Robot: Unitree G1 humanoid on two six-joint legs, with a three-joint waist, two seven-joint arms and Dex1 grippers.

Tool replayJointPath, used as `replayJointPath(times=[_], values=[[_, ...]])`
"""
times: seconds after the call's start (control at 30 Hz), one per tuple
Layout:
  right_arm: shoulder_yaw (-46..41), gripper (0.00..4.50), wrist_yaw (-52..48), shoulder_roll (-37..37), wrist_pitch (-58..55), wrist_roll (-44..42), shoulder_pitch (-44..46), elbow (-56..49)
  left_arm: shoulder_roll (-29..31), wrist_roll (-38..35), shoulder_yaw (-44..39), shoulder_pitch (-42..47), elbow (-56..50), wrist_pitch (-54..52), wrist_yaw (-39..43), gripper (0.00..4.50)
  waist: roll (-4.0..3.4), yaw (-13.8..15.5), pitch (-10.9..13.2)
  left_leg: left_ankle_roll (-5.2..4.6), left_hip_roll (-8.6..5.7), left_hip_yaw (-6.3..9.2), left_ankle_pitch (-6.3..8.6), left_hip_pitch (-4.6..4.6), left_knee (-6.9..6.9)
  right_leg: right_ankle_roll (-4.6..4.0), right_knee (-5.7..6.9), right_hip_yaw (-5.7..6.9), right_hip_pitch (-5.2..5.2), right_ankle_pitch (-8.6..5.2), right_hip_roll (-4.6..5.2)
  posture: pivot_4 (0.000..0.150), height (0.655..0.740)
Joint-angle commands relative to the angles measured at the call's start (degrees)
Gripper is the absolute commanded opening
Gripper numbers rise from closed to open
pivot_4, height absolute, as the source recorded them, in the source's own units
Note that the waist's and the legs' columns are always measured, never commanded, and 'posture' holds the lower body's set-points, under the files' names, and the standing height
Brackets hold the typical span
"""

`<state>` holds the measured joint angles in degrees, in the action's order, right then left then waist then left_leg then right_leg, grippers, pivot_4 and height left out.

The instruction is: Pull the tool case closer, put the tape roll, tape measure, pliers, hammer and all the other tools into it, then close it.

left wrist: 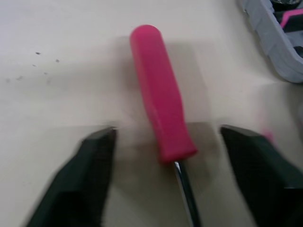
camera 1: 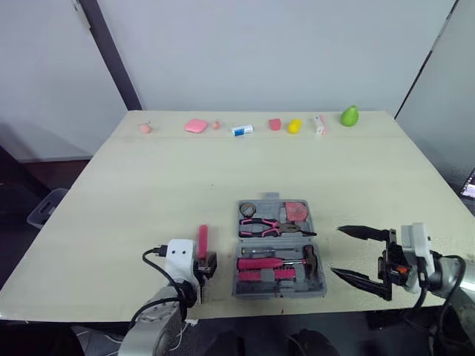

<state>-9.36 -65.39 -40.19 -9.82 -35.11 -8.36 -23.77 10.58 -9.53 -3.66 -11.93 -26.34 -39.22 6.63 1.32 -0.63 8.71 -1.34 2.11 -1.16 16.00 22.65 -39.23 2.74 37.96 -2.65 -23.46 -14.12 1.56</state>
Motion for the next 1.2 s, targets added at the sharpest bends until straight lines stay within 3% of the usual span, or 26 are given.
replayJointPath(times=[0.03, 0.17, 0.33, 0.47, 0.7, 0.8, 0.97, 1.2], values=[[-0.6, 4.50, -1.4, -0.7, 0.2, -1.5, 0.0, -1.6, 1.1, -1.4, -2.0, 0.0, -1.9, 1.1, 1.7, 4.47, 0.00, 0.0, 0.0, 0.00, 0.00, 0.01, 0.00, 0.00, 0.00, -0.06, 0.00, 0.00, 0.00, -0.03, -0.02, 0.150, 0.7400], [-0.7, 4.50, -1.9, -0.9, 0.1, -1.6, 0.0, -1.5, 4.4, -2.7, -3.3, -1.0, -4.4, 0.4, 5.1, 4.47, 0.01, 0.0, 0.0, 0.00, 0.01, 0.00, 0.00, 0.00, 0.00, -0.09, -0.01, -0.01, 0.00, -0.05, -0.02, 0.150, 0.7400], [-0.8, 4.50, -1.8, -0.9, 0.4, -1.1, 0.3, -1.0, 15.8, -6.7, -8.2, 3.1, -4.1, -0.2, 15.2, 4.47, 0.01, 0.1, 0.0, 0.00, 0.04, 0.03, 0.00, -0.02, 0.00, -0.19, 0.02, 0.01, -0.01, -0.11, -0.07, 0.150, 0.7400], [-0.6, 4.50, -1.0, -0.4, 0.7, -0.6, 0.4, -1.2, 26.3, -10.9, -6.8, 12.5, 2.6, 4.0, 30.5, 4.47, -0.02, 0.8, 0.0, 0.01, 0.01, 0.00, -0.01, -0.01, -0.02, -0.22, 0.01, 0.01, 0.00, -0.13, -0.06, 0.150, 0.7400], [-0.4, 4.50, 0.4, -0.1, 0.4, -0.5, 1.5, -1.5, 41.2, -8.0, 2.3, 24.6, 21.9, 20.9, 58.1, 4.47, -0.11, 0.0, 0.1, 0.01, 0.01, -0.13, 0.00, 0.01, 0.10, -0.15, -0.09, -0.02, -0.07, -0.09, -0.07, 0.150, 0.7400], [0.1, 4.50, 0.3, -0.1, 0.7, -0.1, 2.4, -1.1, 43.9, -4.8, 8.9, 32.7, 31.5, 29.9, 71.2, 4.47, -0.10, 0.1, 0.2, 0.01, 0.01, -0.21, 0.00, 0.09, 0.06, -0.16, -0.05, 0.06, -0.08, -0.10, -0.18, 0.150, 0.7400], [0.5, 4.50, -0.1, -0.4, 0.3, -0.1, 3.5, -0.6, 42.2, 1.0, 18.3, 46.1, 47.8, 49.0, 84.7, 4.47, -0.10, 0.8, 0.2, 0.01, 0.01, -0.25, -0.01, 0.11, -0.02, -0.22, -0.04, 0.06, -0.06, -0.12, -0.23, 0.150, 0.7400], [1.8, 4.50, 0.0, 0.1, 0.4, 0.4, 5.9, 0.2, 40.2, 5.7, 44.2, 66.4, 70.9, 78.7, 85.9, 4.47, -0.01, 1.4, 0.2, 0.00, 0.02, -0.26, 0.00, 0.20, -0.04, -0.04, -0.08, -0.01, -0.08, -0.01, -0.30, 0.150, 0.7400]])
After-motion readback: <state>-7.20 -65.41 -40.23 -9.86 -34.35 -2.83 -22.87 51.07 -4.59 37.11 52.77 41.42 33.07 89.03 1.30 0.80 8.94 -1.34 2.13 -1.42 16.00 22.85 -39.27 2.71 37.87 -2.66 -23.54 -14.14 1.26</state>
